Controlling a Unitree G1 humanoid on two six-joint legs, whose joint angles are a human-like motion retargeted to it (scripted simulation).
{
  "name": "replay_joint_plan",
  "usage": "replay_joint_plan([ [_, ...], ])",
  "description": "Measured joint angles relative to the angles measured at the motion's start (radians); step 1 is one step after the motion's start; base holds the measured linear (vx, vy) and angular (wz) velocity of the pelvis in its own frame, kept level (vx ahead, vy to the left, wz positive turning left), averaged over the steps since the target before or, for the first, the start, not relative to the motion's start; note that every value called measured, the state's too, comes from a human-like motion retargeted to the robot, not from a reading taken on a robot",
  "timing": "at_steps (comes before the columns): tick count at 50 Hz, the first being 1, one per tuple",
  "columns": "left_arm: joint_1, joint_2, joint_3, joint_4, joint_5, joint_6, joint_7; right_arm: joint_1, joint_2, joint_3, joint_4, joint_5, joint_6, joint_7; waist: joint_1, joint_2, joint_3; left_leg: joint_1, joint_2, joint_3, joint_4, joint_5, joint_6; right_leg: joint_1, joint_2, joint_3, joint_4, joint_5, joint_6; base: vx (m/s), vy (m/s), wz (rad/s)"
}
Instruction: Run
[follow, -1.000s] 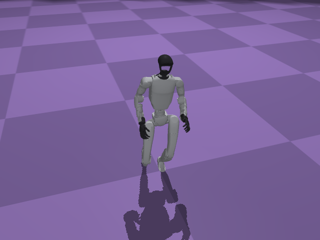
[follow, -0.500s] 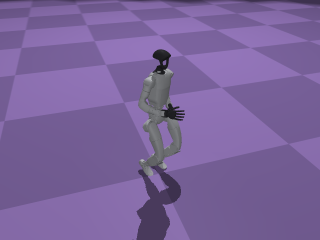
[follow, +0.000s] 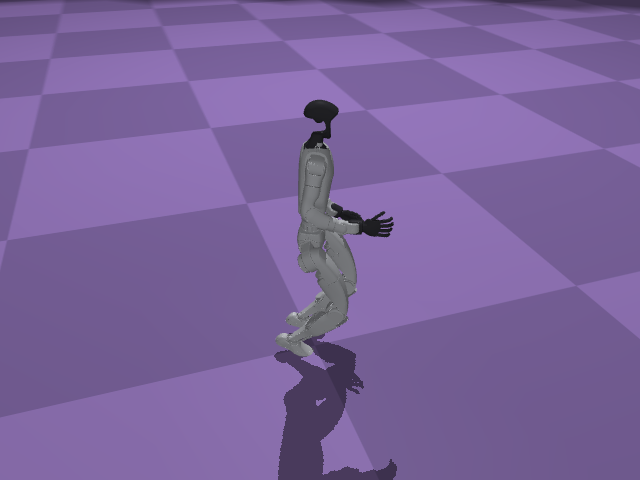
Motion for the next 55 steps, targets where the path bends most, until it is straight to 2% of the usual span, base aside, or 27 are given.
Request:
replay_joint_plan([
  [3, 0.141, -0.038, 0.06, 0.149, -0.052, 0.048, 0.005, -0.053, -0.022, -0.033, -0.153, 0.034, -0.036, -0.02, 0.002, -0.022, -0.015, 0.031, -0.082, 0.006, -0.097, 0.066, -0.018, -0.065, -0.026, 0.032, 0.098, 0.174, 0.037, 0.02, 0.03, 0.48],
  [5, 0.206, -0.063, 0.09, 0.211, -0.088, 0.064, 0.021, -0.075, -0.027, -0.05, -0.226, 0.054, -0.049, -0.038, -0.014, -0.035, -0.009, 0.079, -0.138, 0.003, -0.136, 0.059, -0.004, -0.112, -0.047, 0.053, 0.214, 0.248, 0.044, 0.04, 0.03, 0.55],
  [7, 0.216, -0.075, 0.103, 0.221, -0.12, 0.068, 0.049, -0.075, -0.019, -0.065, -0.261, 0.074, -0.052, -0.055, -0.038, -0.042, 0.012, 0.143, -0.184, -0.013, -0.167, -0.03, 0.035, -0.172, -0.056, 0.072, 0.372, 0.295, 0.047, 0.07, 0.03, 0.66],
  [10, 0.131, -0.061, 0.086, 0.135, -0.147, 0.055, 0.107, -0.03, 0.011, -0.076, -0.217, 0.103, -0.041, -0.072, -0.075, -0.041, 0.063, 0.245, -0.226, -0.044, -0.241, -0.203, 0.109, -0.276, -0.054, 0.092, 0.584, 0.311, 0.039, 0.11, 0.01, 0.93],
  [12, 0.024, -0.036, 0.057, -0.003, -0.138, 0.03, 0.144, 0.028, 0.033, -0.068, -0.117, 0.118, -0.027, -0.067, -0.096, -0.035, 0.095, 0.294, -0.24, -0.076, -0.285, -0.241, 0.126, -0.324, -0.04, 0.091, 0.653, 0.295, 0.038, 0.17, -0.03, 1.2],
  [15, -0.142, -0.013, 0.021, -0.254, -0.133, -0.022, 0.184, 0.127, 0.056, -0.032, 0.063, 0.151, 0.004, -0.038, -0.128, -0.017, 0.111, 0.334, -0.245, -0.131, -0.328, -0.205, 0.1, -0.346, -0.023, 0.074, 0.633, 0.257, 0.041, 0.22, -0.08, 1.4],
  [17, -0.231, -0.014, -0.001, -0.392, -0.141, -0.06, 0.204, 0.187, 0.068, -0.007, 0.148, 0.177, 0.023, -0.014, -0.149, -0.002, 0.1, 0.325, -0.225, -0.142, -0.308, -0.155, 0.061, -0.329, -0.015, 0.062, 0.552, 0.229, 0.046, 0.23, -0.11, 1.54],
  [20, -0.31, -0.027, -0.047, -0.487, -0.137, -0.09, 0.217, 0.234, 0.08, 0.017, 0.215, 0.178, 0.033, -0.002, -0.161, 0.02, 0.081, 0.267, -0.179, -0.134, -0.187, -0.121, 0.029, -0.263, -0.012, 0.036, 0.413, 0.139, 0.021, 0.17, -0.11, 1.49],
  [23, -0.305, -0.035, -0.113, -0.387, -0.084, -0.079, 0.218, 0.172, 0.071, 0.017, 0.214, 0.114, 0.01, -0.049, -0.143, 0.038, 0.08, 0.179, -0.078, -0.079, 0.045, -0.162, 0.041, -0.168, -0.001, -0.008, 0.312, -0.105, -0.055, 0.1, -0.09, 1.19],
  [25, -0.272, -0.04, -0.141, -0.219, -0.048, -0.049, 0.215, 0.068, 0.049, -0.018, 0.165, 0.074, -0.021, -0.108, -0.124, 0.052, 0.096, 0.118, 0.013, -0.036, 0.177, -0.178, 0.062, -0.118, 0.018, -0.037, 0.257, -0.248, -0.107, 0.07, -0.07, 0.53],
  [27, -0.188, -0.045, -0.127, -0.064, -0.038, -0.028, 0.198, -0.008, 0.018, -0.077, 0.014, 0.071, -0.047, -0.143, -0.095, 0.06, 0.094, 0.076, 0.056, -0.015, 0.176, -0.125, 0.049, -0.083, 0.04, -0.034, 0.18, -0.21, -0.098, 0.07, -0.04, -0.15],
  [28, -0.131, -0.044, -0.107, -0.014, -0.043, -0.023, 0.18, -0.024, 0.002, -0.103, -0.079, 0.082, -0.053, -0.146, -0.081, 0.057, 0.084, 0.064, 0.065, -0.005, 0.139, -0.068, 0.028, -0.073, 0.045, -0.025, 0.136, -0.141, -0.073, 0.08, -0.01, -0.41],
  [30, -0.008, -0.032, -0.051, 0.029, -0.07, -0.019, 0.13, -0.02, -0.02, -0.132, -0.243, 0.115, -0.062, -0.125, -0.066, 0.041, 0.047, 0.041, 0.065, 0.015, 0.034, 0.101, -0.04, -0.077, 0.045, -0.001, 0.055, 0.088, 0.003, 0.07, 0.0, -0.4],
  [32, 0.09, -0.021, -0.001, 0.015, -0.111, -0.02, 0.086, 0.01, -0.037, -0.138, -0.341, 0.145, -0.067, -0.081, -0.072, 0.022, -0.002, 0.013, 0.057, 0.038, -0.059, 0.252, -0.104, -0.115, 0.033, 0.013, 0.008, 0.259, 0.064, 0.06, 0.01, -0.19],
  [34, 0.138, -0.016, 0.027, -0.011, -0.14, -0.017, 0.067, 0.045, -0.049, -0.136, -0.369, 0.154, -0.073, -0.045, -0.085, 0.007, -0.043, -0.009, 0.043, 0.059, -0.116, 0.315, -0.135, -0.151, 0.012, 0.011, -0.01, 0.29, 0.081, 0.06, 0.03, 0.02],
  [37, 0.128, -0.021, 0.031, -0.041, -0.153, -0.015, 0.075, 0.098, -0.051, -0.113, -0.297, 0.129, -0.065, -0.023, -0.105, -0.004, -0.075, -0.016, 0.024, 0.077, -0.156, 0.323, -0.137, -0.17, -0.018, -0.006, -0.023, 0.219, 0.063, 0.05, 0.03, 0.33],
  [40, 0.037, -0.023, 0.0, -0.084, -0.158, -0.032, 0.101, 0.141, -0.03, -0.068, -0.116, 0.114, -0.037, -0.015, -0.119, -0.003, -0.074, -0.008, 0.02, 0.074, -0.149, 0.229, -0.105, -0.158, -0.026, -0.02, -0.022, 0.099, 0.031, 0.03, 0.03, 0.76],
  [42, -0.043, -0.024, -0.034, -0.125, -0.156, -0.051, 0.123, 0.171, -0.01, -0.031, 0.025, 0.111, -0.007, -0.013, -0.118, 0.0, -0.057, -0.018, 0.024, 0.064, -0.075, 0.073, -0.058, -0.152, -0.029, -0.034, 0.034, -0.064, -0.015, -0.02, 0.02, 0.96],
  [45, -0.198, -0.015, -0.096, -0.178, -0.131, -0.078, 0.171, 0.168, 0.022, 0.025, 0.275, 0.093, 0.043, -0.027, -0.106, 0.014, -0.002, -0.041, 0.033, 0.044, 0.089, -0.265, 0.043, -0.147, -0.043, -0.074, 0.159, -0.434, -0.132, -0.03, 0.02, 0.95],
  [47, -0.35, -0.018, -0.136, -0.168, -0.109, -0.071, 0.218, 0.048, 0.05, 0.044, 0.472, 0.089, 0.046, -0.053, -0.087, 0.038, 0.07, -0.063, 0.057, 0.034, 0.167, -0.358, 0.074, -0.151, -0.041, -0.111, 0.197, -0.503, -0.183, -0.06, 0.02, 0.62],
  [48, -0.391, -0.024, -0.148, -0.173, -0.107, -0.074, 0.229, 0.02, 0.05, 0.046, 0.509, 0.096, 0.046, -0.064, -0.084, 0.045, 0.082, -0.068, 0.064, 0.036, 0.179, -0.364, 0.08, -0.153, -0.046, -0.119, 0.21, -0.503, -0.189, 0.0, 0.03, 0.52],
  [50, -0.435, -0.025, -0.152, -0.2, -0.115, -0.083, 0.238, -0.024, 0.031, 0.027, 0.51, 0.105, 0.033, -0.086, -0.095, 0.046, 0.097, -0.023, 0.048, 0.047, 0.132, -0.328, 0.068, -0.111, -0.067, -0.122, 0.2, -0.478, -0.162, 0.09, 0.04, 0.47],
  [51, -0.425, -0.021, -0.145, -0.213, -0.117, -0.089, 0.237, -0.033, 0.018, 0.018, 0.477, 0.098, 0.026, -0.1, -0.101, 0.044, 0.087, 0.003, 0.039, 0.053, 0.074, -0.266, 0.048, -0.092, -0.066, -0.108, 0.159, -0.41, -0.129, 0.1, 0.05, 0.2],
  [52, -0.409, -0.018, -0.136, -0.223, -0.117, -0.092, 0.234, -0.04, 0.007, 0.011, 0.442, 0.089, 0.02, -0.113, -0.105, 0.042, 0.075, 0.027, 0.025, 0.052, 0.013, -0.19, 0.019, -0.075, -0.062, -0.093, 0.117, -0.332, -0.093, 0.08, 0.05, -0.16],
  [55, -0.305, -0.009, -0.097, -0.2, -0.106, -0.074, 0.2, -0.048, -0.022, 0.022, 0.345, 0.04, 0.019, -0.128, -0.106, 0.027, 0.01, 0.077, -0.039, 0.026, -0.187, 0.15, -0.114, -0.046, -0.062, -0.041, -0.009, -0.013, 0.014, 0.07, 0.05, -0.43],
])
